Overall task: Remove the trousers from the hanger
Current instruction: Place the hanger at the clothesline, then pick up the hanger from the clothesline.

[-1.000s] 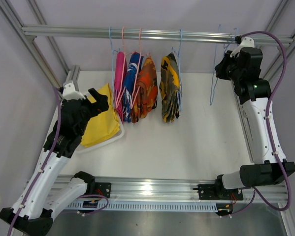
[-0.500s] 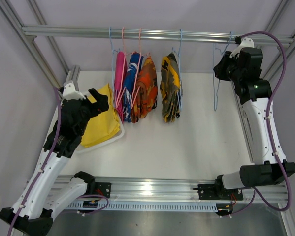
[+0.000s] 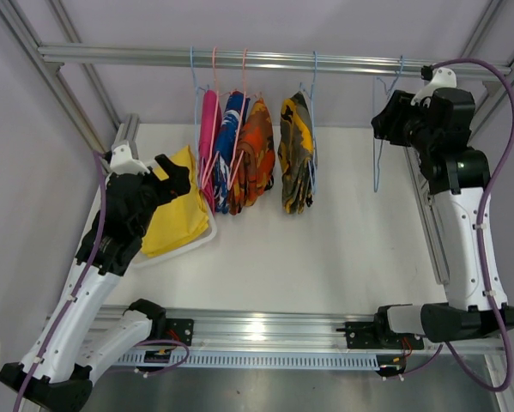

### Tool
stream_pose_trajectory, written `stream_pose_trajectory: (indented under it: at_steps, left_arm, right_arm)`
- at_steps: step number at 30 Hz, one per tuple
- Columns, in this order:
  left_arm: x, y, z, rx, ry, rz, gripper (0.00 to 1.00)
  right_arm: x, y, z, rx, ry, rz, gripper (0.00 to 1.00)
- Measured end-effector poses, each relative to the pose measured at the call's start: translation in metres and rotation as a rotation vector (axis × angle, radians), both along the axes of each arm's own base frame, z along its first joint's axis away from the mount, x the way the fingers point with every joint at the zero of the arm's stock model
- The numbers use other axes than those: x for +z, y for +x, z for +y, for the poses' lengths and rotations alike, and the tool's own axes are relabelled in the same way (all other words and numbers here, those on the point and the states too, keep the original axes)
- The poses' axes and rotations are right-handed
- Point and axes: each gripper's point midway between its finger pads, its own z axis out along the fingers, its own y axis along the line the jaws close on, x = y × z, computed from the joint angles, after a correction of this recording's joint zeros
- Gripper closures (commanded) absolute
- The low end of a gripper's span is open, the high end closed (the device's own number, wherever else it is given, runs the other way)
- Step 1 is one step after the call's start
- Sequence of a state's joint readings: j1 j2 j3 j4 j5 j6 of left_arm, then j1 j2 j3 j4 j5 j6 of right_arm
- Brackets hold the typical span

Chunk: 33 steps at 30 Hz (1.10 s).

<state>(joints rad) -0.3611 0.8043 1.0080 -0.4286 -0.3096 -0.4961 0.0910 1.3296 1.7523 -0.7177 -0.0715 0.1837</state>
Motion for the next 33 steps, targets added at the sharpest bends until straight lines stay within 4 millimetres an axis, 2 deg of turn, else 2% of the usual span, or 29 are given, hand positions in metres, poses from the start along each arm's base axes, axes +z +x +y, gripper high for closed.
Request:
stream_pose_trajectory:
  at_steps: [3,10,13,16,19,23,28,33]
  left_arm:
    - [0.0,0.0,0.0,0.0,0.0,0.0,0.0]
    - [0.0,0.0,0.0,-0.003,0.0,0.0,0.01]
    - [0.0,0.0,0.0,-0.003,0.0,0.001,0.01]
    - [0.0,0.0,-0.001,-0.003,0.0,0.001,0.0]
    - [0.0,0.0,-0.001,-0.003,0.001,0.001,0.01]
    - [-0.001,0.001,-0.001,-0.003,0.005,0.005,0.01]
    - [-0.005,0.003,-0.001,-0.004,0.013,0.015,0.01]
    - [-0.005,0.003,-0.001,-0.005,0.014,0.016,0.01]
  right_arm:
    - [0.013,-0.019,-0.002,-0.002,0.001,-0.026,0.31]
    - [0.055,-0.074,-0.007,-0.002,0.018,-0.139,0.3]
    - [0.078,-0.091,-0.004,0.016,0.03,-0.197,0.3]
    - [0.102,-0.099,0.008,0.067,0.051,-0.248,0.29]
    - [0.113,-0.101,0.028,0.143,0.07,-0.266,0.28]
    - [0.108,-0.093,0.056,0.233,0.084,-0.238,0.29]
    - [0.084,-0.065,0.084,0.298,0.095,-0.152,0.29]
    - [0.057,-0.05,0.112,0.364,0.098,-0.088,0.3]
